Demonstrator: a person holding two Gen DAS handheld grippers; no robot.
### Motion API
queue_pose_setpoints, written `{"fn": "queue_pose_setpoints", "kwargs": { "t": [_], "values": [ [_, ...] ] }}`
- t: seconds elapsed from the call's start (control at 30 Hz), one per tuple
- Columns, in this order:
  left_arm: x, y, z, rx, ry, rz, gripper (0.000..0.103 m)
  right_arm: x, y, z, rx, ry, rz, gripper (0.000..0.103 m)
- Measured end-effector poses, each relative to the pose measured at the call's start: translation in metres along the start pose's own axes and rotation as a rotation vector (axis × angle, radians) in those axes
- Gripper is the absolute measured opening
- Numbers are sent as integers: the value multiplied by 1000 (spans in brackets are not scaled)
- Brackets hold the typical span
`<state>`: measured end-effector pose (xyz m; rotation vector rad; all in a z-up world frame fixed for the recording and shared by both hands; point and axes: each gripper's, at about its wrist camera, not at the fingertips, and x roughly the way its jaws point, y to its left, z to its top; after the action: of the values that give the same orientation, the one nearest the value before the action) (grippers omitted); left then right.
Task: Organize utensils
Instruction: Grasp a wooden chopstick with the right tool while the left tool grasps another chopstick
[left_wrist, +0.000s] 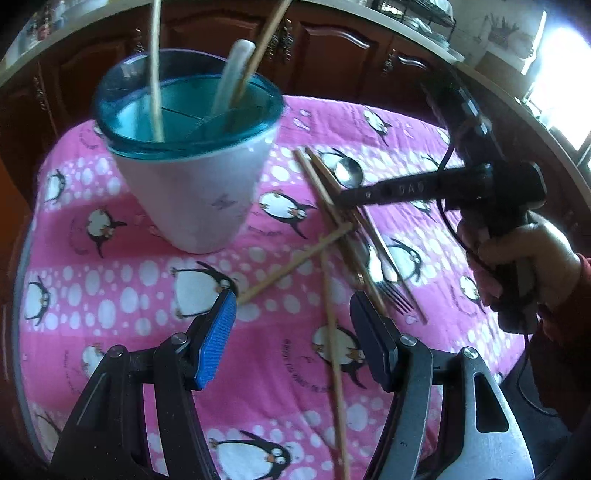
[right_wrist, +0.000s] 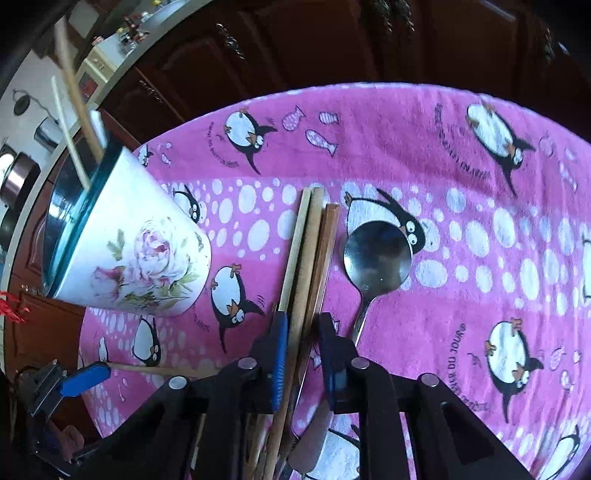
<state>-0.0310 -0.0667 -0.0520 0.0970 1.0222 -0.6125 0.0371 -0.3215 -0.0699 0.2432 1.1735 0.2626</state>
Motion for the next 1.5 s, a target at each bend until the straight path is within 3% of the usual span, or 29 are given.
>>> {"fn": "queue_pose_setpoints", "kwargs": {
  "t": [0.4,0.57,0.73,0.93,1.03,1.1,1.17,1.33,1.37,1.43,1.5],
  "values": [
    [42,-27,4,33,75,13,63,-42,-20,-29,14,0,28,7],
    [61,-27,8,5,120,23,30,-53,-32,-63,0,63,9,7],
    [71,-29,17,-21,122,24,29,-47,-49,-89,34,136,10,7],
    [79,-31,29,-21,136,38,29,-44,-50,-64,53,87,-19,10],
    [79,-35,30,-5,139,55,28,-30,-45,-49,38,106,-55,11],
    [80,-34,31,-5,141,56,24,-22,-42,-43,31,108,-79,11],
    [80,-31,31,-13,143,57,10,-20,-40,-38,28,93,-91,11],
    [71,-20,26,-55,139,24,6,-31,-44,-35,55,67,-97,11],
    [70,-19,25,-54,136,23,6,-36,-44,-35,57,54,-102,13],
    [70,-20,23,-55,132,26,5,-43,-47,-34,59,45,-107,27],
    [70,-22,23,-59,130,21,4,-38,-48,-33,56,67,-105,30]
  ]
}}
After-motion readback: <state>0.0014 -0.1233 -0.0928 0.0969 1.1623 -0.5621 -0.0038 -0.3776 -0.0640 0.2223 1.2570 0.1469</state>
